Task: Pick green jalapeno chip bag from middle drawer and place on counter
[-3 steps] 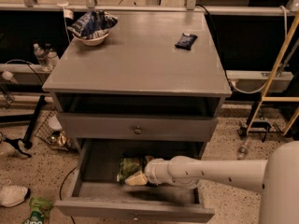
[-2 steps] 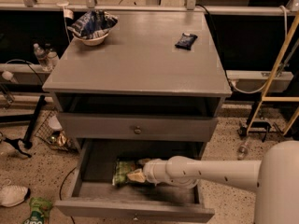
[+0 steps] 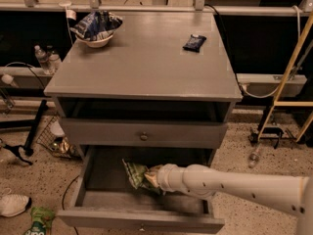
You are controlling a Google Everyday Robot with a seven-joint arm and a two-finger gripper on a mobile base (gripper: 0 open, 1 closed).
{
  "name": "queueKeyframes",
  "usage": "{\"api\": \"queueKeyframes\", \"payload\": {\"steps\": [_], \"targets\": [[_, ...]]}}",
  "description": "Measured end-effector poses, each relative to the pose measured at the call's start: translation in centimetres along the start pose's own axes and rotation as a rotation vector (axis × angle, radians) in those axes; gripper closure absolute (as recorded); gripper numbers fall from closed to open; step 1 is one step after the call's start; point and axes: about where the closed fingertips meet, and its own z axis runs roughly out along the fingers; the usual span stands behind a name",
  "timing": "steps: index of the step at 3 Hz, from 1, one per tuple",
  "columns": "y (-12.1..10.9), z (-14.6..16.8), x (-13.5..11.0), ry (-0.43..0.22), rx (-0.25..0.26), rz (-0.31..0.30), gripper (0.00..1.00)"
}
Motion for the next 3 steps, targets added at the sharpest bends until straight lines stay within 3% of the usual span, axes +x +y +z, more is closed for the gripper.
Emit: {"api": "queueKeyframes", "payload": {"steps": [1, 2, 3], "targets": [[-0.3, -5.4, -1.4, -0.029, 0.034, -0.03, 1.0], [0.5, -11.6, -3.6, 0.014, 0.044, -0.072, 1.0], [0.5, -11.9, -3.7, 0.016, 0.05, -0.078, 1.0]]}}
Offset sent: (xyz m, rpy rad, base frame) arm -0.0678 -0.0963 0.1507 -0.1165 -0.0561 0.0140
